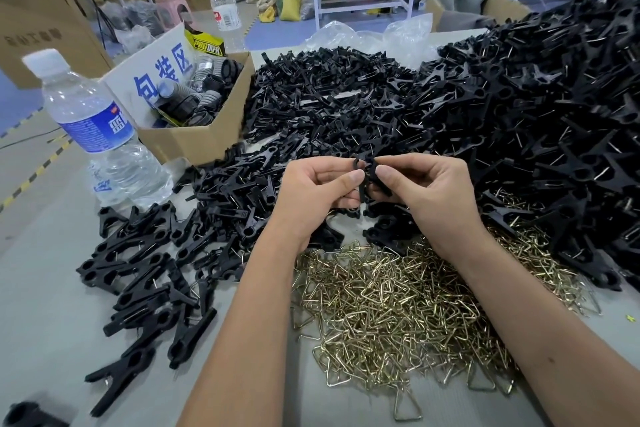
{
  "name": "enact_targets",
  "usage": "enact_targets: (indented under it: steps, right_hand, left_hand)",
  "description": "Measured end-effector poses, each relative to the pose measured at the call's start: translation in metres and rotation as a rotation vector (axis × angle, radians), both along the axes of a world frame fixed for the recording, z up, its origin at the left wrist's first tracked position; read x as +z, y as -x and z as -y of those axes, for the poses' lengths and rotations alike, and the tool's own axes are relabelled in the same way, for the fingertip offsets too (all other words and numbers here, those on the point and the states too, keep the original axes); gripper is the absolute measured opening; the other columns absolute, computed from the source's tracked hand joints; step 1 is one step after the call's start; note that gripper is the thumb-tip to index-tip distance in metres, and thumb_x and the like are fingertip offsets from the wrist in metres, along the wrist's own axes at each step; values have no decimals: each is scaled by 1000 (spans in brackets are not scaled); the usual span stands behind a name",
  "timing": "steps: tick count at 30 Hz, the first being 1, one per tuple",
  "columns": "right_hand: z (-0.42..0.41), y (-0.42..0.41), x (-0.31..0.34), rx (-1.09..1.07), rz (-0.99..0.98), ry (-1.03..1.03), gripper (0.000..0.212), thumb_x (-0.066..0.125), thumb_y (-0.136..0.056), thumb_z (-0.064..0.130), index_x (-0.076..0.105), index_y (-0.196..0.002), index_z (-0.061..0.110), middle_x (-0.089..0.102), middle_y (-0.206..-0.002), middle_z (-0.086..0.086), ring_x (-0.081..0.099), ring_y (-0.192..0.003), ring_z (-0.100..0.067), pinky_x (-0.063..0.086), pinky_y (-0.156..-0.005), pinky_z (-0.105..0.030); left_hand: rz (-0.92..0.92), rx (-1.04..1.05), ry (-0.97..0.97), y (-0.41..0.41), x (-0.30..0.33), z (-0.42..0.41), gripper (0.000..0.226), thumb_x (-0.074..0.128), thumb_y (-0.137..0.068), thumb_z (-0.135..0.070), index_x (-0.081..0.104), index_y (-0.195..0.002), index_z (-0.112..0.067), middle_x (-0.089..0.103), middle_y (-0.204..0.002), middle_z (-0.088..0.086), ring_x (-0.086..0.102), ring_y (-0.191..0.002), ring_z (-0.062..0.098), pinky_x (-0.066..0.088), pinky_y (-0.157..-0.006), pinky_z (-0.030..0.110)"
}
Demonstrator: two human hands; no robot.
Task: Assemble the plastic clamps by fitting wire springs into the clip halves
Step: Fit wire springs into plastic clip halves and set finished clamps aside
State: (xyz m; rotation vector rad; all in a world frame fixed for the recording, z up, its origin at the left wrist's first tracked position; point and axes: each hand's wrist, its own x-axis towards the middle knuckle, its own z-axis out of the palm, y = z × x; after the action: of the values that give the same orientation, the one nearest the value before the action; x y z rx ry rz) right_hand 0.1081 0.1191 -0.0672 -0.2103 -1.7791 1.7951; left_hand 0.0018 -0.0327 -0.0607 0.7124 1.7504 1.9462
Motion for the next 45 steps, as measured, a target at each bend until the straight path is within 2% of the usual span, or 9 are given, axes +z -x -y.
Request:
enact_targets:
  steps: [7, 20, 28, 31, 34, 39, 41, 43, 45]
  right_hand:
    - [1, -1, 1, 20, -4, 4, 13, 77, -91, 3, 79, -103, 4, 80, -89, -11, 79, -80, -30, 64, -72, -30]
    - [-2, 0, 0, 26, -37, 97, 8, 80, -90, 11, 83, -97, 14, 79, -90, -14, 78, -77, -31, 63, -70, -29]
    - [-1, -1, 2, 46, -4, 41, 11, 79, -90, 8, 81, -101, 7, 80, -92, -13, 79, -81, -33, 63, -71, -30]
    - [-2, -3, 4, 63, 11, 31, 10, 78, -91, 8, 82, -99, 11, 80, -89, -13, 78, -79, -29, 62, -69, -28]
    - [-3, -4, 8, 113, 11, 32, 6, 79, -89, 10, 83, -93, 11, 77, -82, -16, 74, -70, -25, 57, -61, -24]
    - [-4, -5, 12, 125, 47, 60, 13, 82, -85, 22, 79, -89, 9, 76, -78, -14, 72, -64, -23, 54, -53, -24]
    - [-4, -4, 13, -13, 73, -56, 16, 79, -91, 26, 74, -93, 11, 77, -83, -10, 73, -66, -22, 55, -53, -26]
    - [-5, -5, 14, -132, 111, -338, 12, 77, -94, 30, 71, -91, 19, 75, -79, 0, 70, -65, -13, 53, -55, -22]
    - [-2, -7, 17, -23, 185, -702, 8, 77, -90, 34, 73, -87, 28, 70, -77, 15, 66, -73, -4, 51, -65, -17]
  left_hand:
    - [1, -18, 1, 0, -2, -1, 17, 75, -91, -2, 79, -107, -3, 78, -86, 16, 70, -68, 15, 60, -63, 21]
    - [79, -19, -33, 0, 0, -1, 14, 75, -91, -8, 79, -104, -5, 78, -82, 11, 71, -64, 12, 61, -62, 22]
    - [63, -48, -43, -2, 1, -2, 11, 77, -89, -9, 81, -99, -9, 78, -84, 16, 72, -64, 14, 61, -62, 22]
    - [69, -62, -47, -3, 3, -1, 30, 81, -80, -16, 79, -109, -8, 79, -88, 16, 72, -64, 15, 61, -62, 21]
    - [60, -113, -63, -1, 5, 2, 48, 82, -77, -16, 75, -124, -20, 77, -89, 8, 73, -69, 17, 61, -65, 22]
    - [-6, -147, -81, 0, 7, 6, 26, 85, -72, -10, 82, -98, -16, 76, -94, 15, 76, -71, 24, 62, -63, 23]
    - [7, -103, -118, 3, 7, 9, 23, 86, -69, -10, 80, -91, -15, 76, -93, 14, 76, -74, 26, 63, -66, 25]
    - [28, -31, -176, 9, 7, 14, 21, 85, -69, -8, 77, -87, -13, 77, -89, 10, 77, -75, 24, 63, -68, 25]
    - [58, 28, -242, 15, 7, 18, 21, 85, -68, -5, 75, -84, -14, 76, -87, 7, 77, -77, 23, 63, -70, 25]
